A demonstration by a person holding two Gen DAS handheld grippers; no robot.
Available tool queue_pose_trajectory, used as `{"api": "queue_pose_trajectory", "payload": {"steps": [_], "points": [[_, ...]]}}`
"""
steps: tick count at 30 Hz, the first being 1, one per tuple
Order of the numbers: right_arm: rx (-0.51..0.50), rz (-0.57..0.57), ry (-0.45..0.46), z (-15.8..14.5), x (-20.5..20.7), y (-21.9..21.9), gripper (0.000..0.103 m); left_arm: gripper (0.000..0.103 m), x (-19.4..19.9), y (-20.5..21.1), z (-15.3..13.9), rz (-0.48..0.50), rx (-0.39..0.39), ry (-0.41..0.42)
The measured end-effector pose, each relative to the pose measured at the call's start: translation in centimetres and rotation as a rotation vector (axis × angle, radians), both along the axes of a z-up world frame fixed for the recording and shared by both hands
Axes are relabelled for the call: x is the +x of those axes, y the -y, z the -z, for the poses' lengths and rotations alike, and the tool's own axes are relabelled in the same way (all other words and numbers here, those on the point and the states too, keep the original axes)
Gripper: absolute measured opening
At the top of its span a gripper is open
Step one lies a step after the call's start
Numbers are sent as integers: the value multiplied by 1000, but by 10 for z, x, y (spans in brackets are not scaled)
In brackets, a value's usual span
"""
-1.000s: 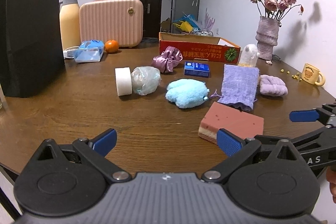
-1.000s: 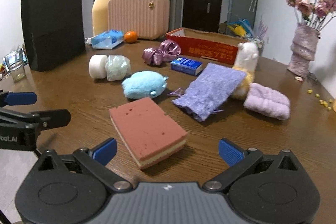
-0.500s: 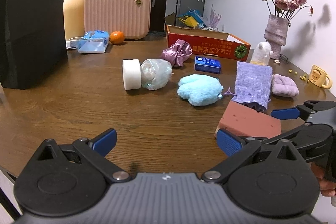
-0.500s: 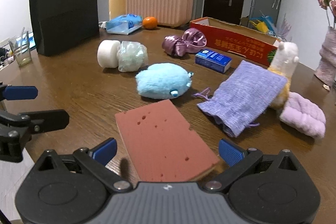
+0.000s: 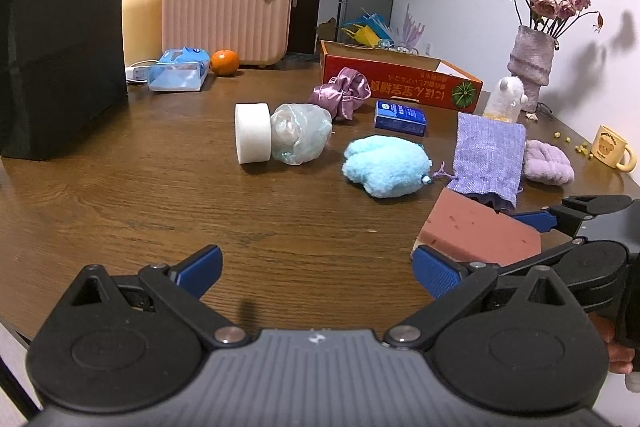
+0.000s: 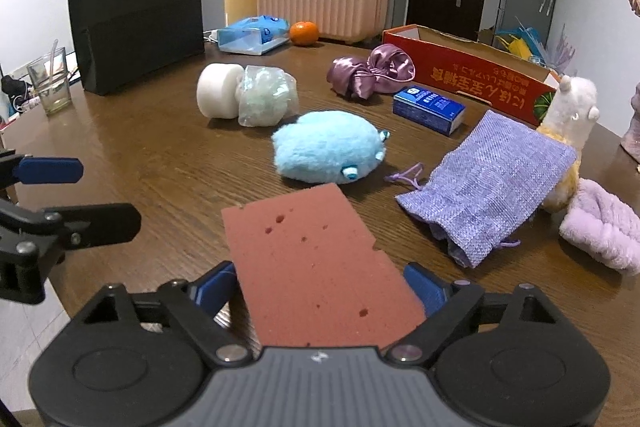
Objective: Organize soft objects
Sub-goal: 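Move the right gripper to the pink sponge and close on it, then grasp the white roll with the left gripper while the right gripper holds the pink sponge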
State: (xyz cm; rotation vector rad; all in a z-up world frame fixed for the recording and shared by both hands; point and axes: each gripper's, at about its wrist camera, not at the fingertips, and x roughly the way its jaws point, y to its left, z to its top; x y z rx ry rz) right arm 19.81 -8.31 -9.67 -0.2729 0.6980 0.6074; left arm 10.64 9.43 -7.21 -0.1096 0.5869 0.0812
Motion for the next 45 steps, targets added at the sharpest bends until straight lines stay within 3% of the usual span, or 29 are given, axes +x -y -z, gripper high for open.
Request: {"api": "queue_pose_trajectory", "payload": {"steps": [9,25,34,45], "points": [[27,-29,10,0,-3,4,83,103,1,3,0,-3,-2,-7],[115,51,91,-19,-3,39,81,103,13,8,-10,-7,16,8],[143,103,137,-29,6,60,81,103,35,11,-19,-19,49,12],[151,163,166,-34,20,78,81,103,77,-11,-25,-112,128,22]]}}
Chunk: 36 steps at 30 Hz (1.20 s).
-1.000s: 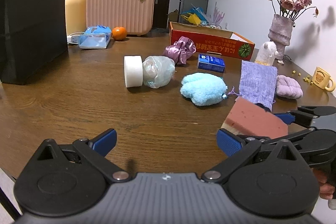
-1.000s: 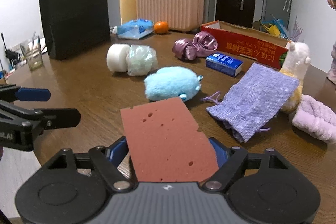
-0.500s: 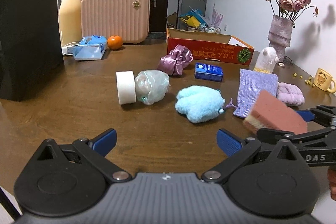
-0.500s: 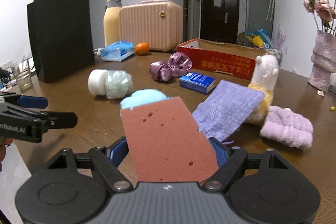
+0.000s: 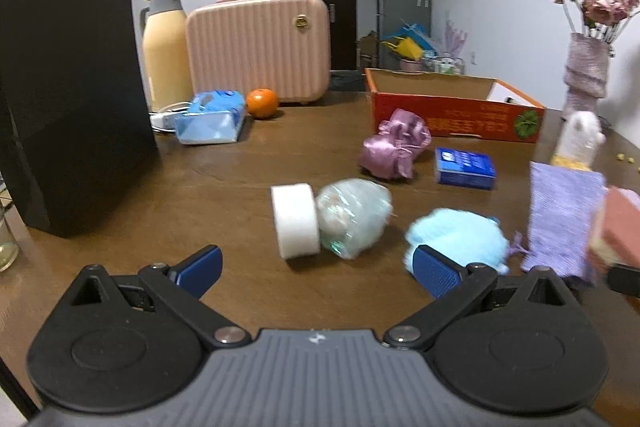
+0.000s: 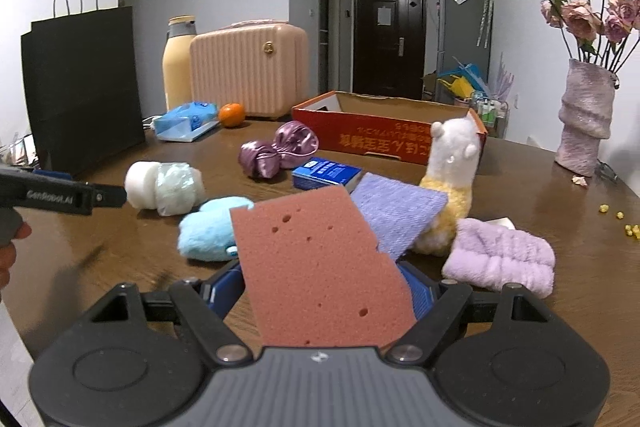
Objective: Organize soft objects
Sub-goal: 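Grasp the white roll with the left gripper while the right gripper holds the pink sponge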
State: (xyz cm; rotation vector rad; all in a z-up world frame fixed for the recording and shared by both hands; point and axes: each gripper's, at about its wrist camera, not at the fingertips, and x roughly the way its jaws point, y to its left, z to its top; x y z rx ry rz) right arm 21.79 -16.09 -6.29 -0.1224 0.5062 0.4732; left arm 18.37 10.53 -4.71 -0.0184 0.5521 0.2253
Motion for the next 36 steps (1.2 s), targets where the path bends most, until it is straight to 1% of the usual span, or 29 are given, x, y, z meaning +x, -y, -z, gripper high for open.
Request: {"api": "queue_pose_trajectory", "payload": {"steps": [4,12,18,24,26,30,32,33,35,36], "points": [[-2,22,1,1,5,4,81,103,15,-11,1,-39,25,3],[-4,70,11,0,15,11,81,103,42,-27,9,-99,74,-26],[-5,111,19,-1,21,15,81,103,57,-36,17,-126,89,-37],[-14,138,25,-2,24,19,81,94,67,-40,24,-133,100,-46],[-15,146,25,-2,25,19,81,85,69,-42,26,-132,100,-48],[-15,158,24,-1,28,20,81,75,73,-46,29,-111,82,-57],[-16,162,23,-1,29,21,81,63,75,-47,29,-92,69,-55],[-16,163,23,0,29,21,81,59,76,-48,29,-77,58,-51],[-15,164,22,0,29,21,81,40,77,-50,28,-47,37,-41],[-15,165,22,0,29,21,81,34,79,-50,28,-39,32,-39]]}}
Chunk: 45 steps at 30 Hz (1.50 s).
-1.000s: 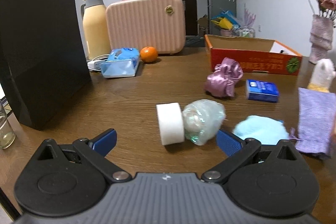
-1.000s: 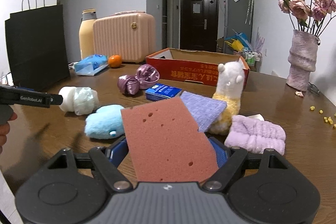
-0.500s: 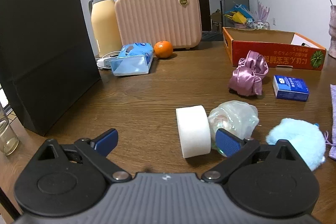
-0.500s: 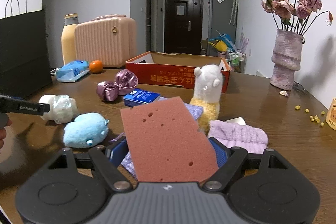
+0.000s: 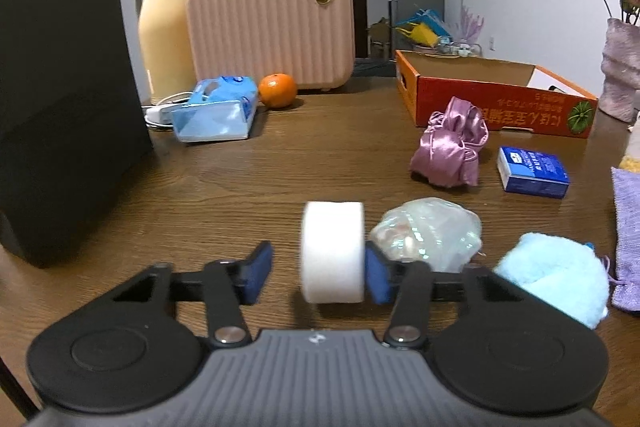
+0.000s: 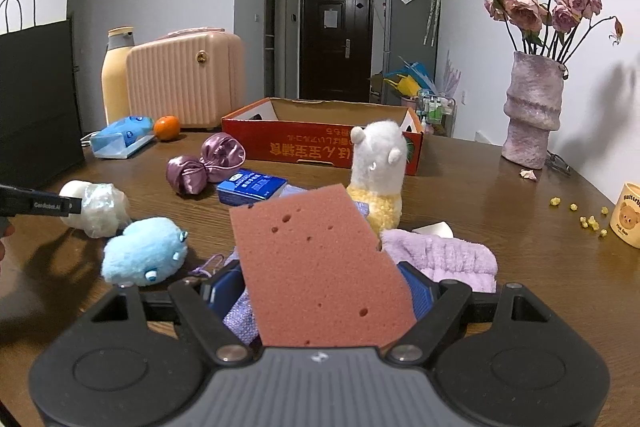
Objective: Organize soft objects
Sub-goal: 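Grasp the white roll with the left gripper while the right gripper holds the pink sponge, then carry the white roll in the left gripper while the right gripper carries the sponge toward the box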
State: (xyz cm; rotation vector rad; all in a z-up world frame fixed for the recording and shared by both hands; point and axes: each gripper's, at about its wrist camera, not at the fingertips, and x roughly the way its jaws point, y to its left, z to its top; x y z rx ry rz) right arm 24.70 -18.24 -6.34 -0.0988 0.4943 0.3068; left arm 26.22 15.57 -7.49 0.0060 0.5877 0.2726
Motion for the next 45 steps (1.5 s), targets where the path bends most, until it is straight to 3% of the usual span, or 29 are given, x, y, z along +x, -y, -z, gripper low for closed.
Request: {"api": "queue_pose_trajectory", "payload": {"steps": [4,15,45], "points": [[4,1,-1,1,1,1,81,30,3,-3,1,25,-31,-6],[11,8,12,-5,1,5,81,30,-3,-3,-5,17,-25,29],[15,34,88,-41,40,28,81,30,16,30,-60,67,16,127]]}}
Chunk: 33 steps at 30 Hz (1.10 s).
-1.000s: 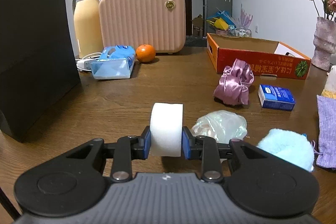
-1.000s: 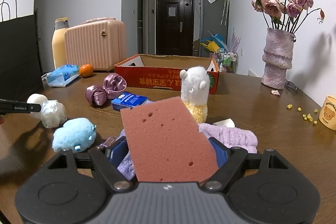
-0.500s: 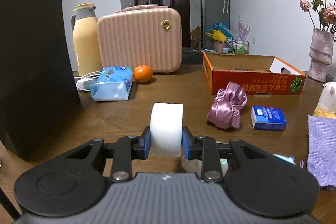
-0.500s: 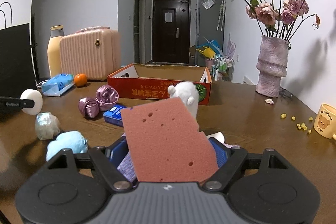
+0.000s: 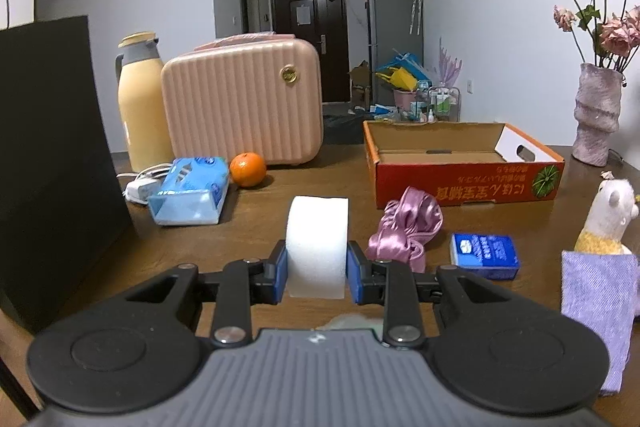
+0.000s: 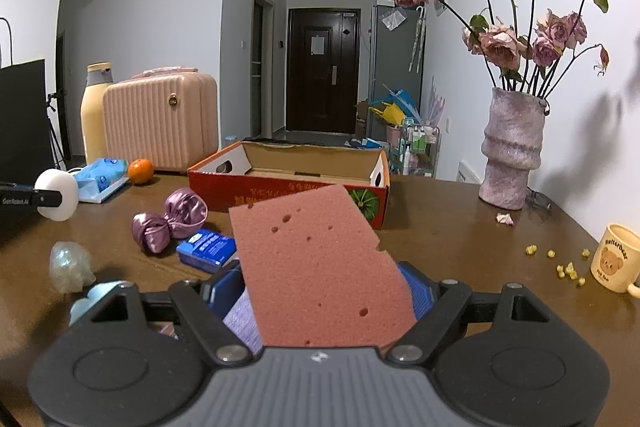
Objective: Organize soft objects
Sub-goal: 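Carry the white roll in the left gripper while the right gripper carries the sponge toward the box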
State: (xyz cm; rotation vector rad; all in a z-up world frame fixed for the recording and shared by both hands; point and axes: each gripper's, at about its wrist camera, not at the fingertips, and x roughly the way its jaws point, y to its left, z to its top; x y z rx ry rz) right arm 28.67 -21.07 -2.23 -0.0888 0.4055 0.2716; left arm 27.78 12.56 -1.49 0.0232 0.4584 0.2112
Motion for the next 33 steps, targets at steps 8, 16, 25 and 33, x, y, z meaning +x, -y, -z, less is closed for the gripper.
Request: {"api": "queue_pose_trajectory", "payload": {"steps": [8,16,25,33], "points": [[-1,-5,9,-9,20,2,81,30,13,16,-10,30,9,17],[-8,-16,28,-20,41,2,81,30,33,28,-20,53,15,23],[-25,-26,54,-32,67,-3,81,30,59,51,-30,99,9,38],[-57,-45,76,-44,93,-11,81,30,81,73,-41,135,11,60]]}}
